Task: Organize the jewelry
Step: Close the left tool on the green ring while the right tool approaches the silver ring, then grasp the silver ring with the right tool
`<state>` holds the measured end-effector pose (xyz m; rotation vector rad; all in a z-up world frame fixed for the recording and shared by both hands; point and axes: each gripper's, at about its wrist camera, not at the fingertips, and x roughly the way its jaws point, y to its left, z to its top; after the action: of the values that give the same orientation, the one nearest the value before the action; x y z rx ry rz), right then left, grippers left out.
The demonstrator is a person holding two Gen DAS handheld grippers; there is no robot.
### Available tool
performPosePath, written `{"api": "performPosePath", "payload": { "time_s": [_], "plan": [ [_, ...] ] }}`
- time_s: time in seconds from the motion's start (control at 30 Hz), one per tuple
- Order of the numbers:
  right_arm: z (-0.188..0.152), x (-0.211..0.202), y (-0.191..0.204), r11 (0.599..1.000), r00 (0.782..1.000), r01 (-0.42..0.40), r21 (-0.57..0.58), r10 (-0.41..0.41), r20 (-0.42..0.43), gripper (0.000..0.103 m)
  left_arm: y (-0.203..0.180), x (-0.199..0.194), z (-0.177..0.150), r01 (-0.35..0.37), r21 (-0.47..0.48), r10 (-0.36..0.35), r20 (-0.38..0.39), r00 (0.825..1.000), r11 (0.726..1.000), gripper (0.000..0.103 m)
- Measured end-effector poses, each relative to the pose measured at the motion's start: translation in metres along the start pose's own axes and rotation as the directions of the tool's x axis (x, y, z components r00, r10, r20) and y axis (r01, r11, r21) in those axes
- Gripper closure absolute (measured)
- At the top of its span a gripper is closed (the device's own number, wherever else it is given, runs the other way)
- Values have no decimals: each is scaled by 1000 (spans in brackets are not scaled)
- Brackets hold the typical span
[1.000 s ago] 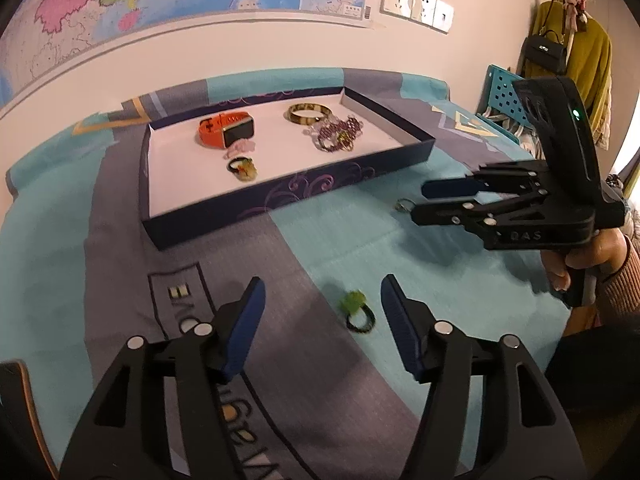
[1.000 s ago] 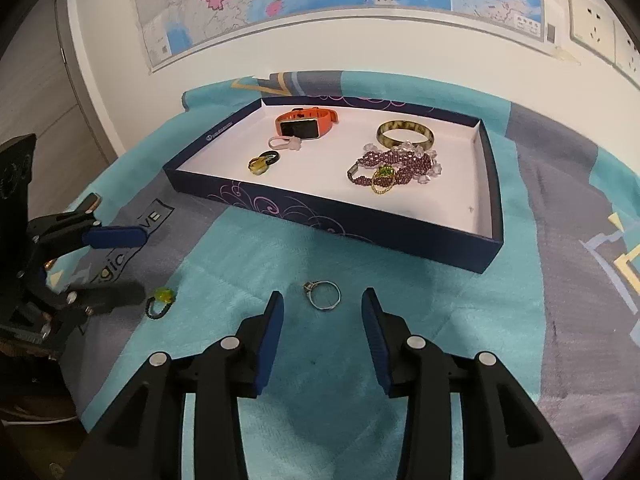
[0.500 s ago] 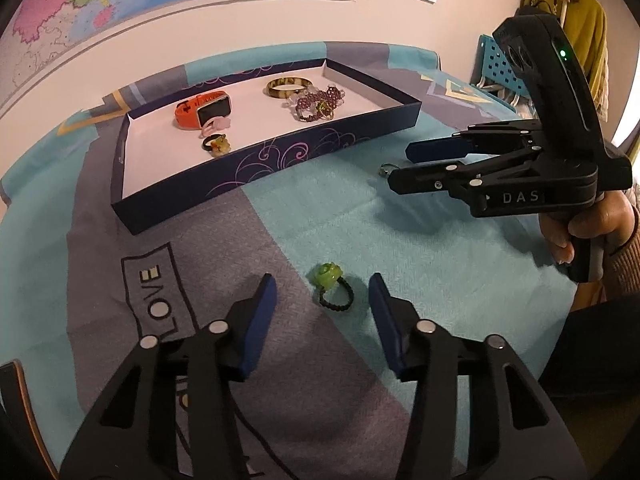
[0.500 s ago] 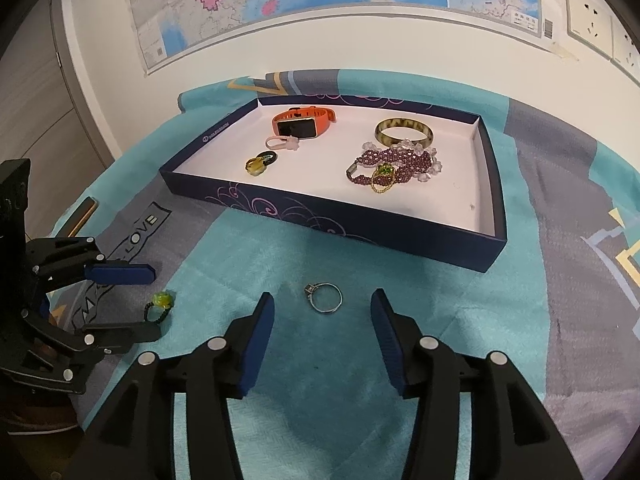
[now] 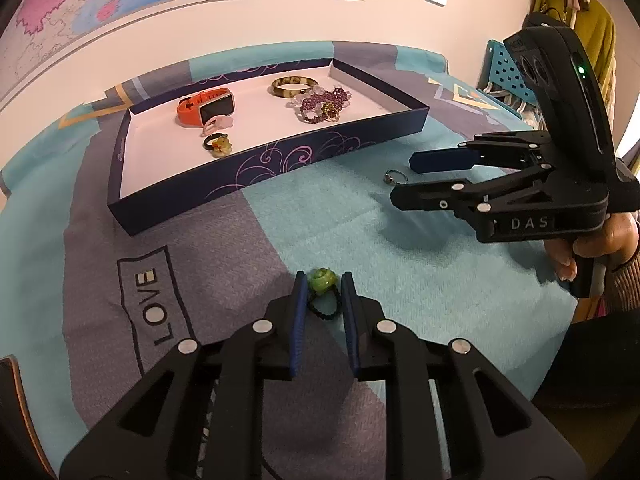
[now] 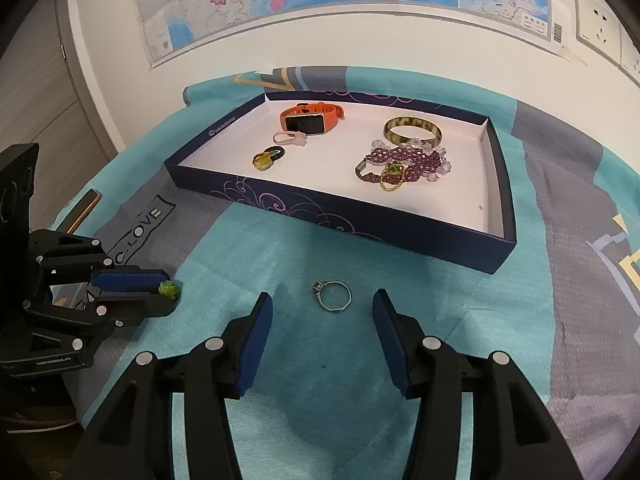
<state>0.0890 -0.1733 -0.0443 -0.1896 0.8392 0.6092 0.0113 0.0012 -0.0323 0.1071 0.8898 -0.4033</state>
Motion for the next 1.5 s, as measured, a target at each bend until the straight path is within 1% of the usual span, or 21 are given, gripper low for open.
{"api": "performPosePath", "payload": {
  "time_s": [0.27, 0.33, 0.4, 0.53, 0.6, 0.67, 0.97, 1.1, 1.5],
  "plan": [
    [2, 4, 5, 999, 1000, 21, -30, -22, -12, 55, 3, 2, 2, 6, -30, -6, 4, 1000, 1000, 86],
    [3, 6, 6, 999, 999, 29, -38, -29, -13, 58, 3, 2, 2, 6, -36, -6, 5, 1000, 999, 86],
    [4, 7, 6, 998, 999, 40, -43, -41, -14, 65, 4, 2, 2, 7, -39, -7, 5, 1000, 999, 86],
    [5, 7, 8, 997, 999, 46, -57, -46, -13, 73, 5, 3, 3, 5, -47, -5, 6, 1000, 999, 86],
    [5, 7, 9, 997, 999, 43, -70, -44, -13, 83, 5, 3, 3, 4, -48, -4, 8, 1000, 999, 86],
    [5, 7, 11, 996, 999, 40, -80, -41, -13, 86, 5, 4, 3, 4, -50, -3, 9, 1000, 999, 86],
    [4, 6, 11, 997, 999, 43, -72, -43, -10, 86, 6, 3, 3, 5, -57, -5, 12, 1000, 998, 86],
    [4, 2, 7, 999, 999, 32, -41, -32, 2, 86, 6, 3, 4, 4, -64, -3, 16, 1000, 998, 86],
    [4, -11, 3, 1000, 999, 7, 1, -7, 44, 86, 8, -3, 7, 0, -73, 3, 43, 999, 997, 86]
  ]
}}
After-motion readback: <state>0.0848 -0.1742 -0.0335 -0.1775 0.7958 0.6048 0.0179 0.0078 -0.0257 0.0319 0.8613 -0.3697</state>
